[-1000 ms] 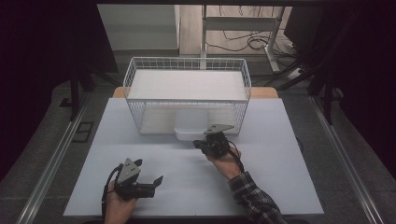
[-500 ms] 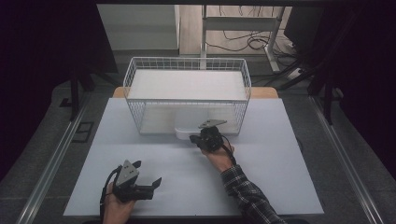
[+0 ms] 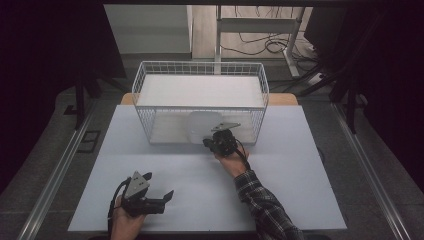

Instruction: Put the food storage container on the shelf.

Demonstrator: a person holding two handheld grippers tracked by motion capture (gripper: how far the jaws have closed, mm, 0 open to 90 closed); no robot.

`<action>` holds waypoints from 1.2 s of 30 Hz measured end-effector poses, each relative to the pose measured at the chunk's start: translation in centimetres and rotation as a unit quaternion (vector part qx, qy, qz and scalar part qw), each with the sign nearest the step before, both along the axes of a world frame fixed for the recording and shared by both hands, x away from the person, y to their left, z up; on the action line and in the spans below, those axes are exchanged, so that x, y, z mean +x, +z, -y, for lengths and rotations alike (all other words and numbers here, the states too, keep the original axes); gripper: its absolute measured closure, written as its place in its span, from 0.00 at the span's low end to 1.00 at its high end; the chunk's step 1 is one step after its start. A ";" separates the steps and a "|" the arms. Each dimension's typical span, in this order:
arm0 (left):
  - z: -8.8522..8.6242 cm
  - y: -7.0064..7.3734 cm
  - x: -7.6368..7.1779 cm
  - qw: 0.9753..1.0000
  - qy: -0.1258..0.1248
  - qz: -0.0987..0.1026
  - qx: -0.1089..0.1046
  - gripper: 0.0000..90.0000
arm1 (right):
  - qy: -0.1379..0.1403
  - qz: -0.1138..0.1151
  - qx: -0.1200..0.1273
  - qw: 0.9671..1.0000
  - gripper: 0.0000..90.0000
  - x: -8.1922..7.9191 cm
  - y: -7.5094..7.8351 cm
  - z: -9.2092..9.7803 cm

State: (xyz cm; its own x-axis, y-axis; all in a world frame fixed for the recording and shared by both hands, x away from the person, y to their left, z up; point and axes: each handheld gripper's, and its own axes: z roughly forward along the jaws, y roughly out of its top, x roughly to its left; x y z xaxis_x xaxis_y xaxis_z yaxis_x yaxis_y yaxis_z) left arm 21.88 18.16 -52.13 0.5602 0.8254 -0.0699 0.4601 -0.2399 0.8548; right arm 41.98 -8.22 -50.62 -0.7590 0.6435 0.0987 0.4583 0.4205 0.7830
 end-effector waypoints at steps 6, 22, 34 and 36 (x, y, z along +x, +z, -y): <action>0.0 0.2 -0.1 1.000 0.005 -0.010 -0.004 0.06 | -0.007 0.004 -0.003 1.000 0.99 0.7 0.1 -0.2; 0.1 0.3 -0.1 1.000 0.001 -0.015 0.002 0.05 | -0.013 0.007 -0.011 1.000 0.96 1.6 0.3 -0.5; 0.2 0.2 -0.1 1.000 -0.017 -0.007 -0.005 0.03 | 0.001 0.013 -0.016 1.000 0.68 0.4 0.7 -0.5; 0.2 0.2 0.0 1.000 -0.022 -0.006 -0.007 0.03 | 0.003 0.014 -0.016 1.000 0.63 0.2 0.9 -0.5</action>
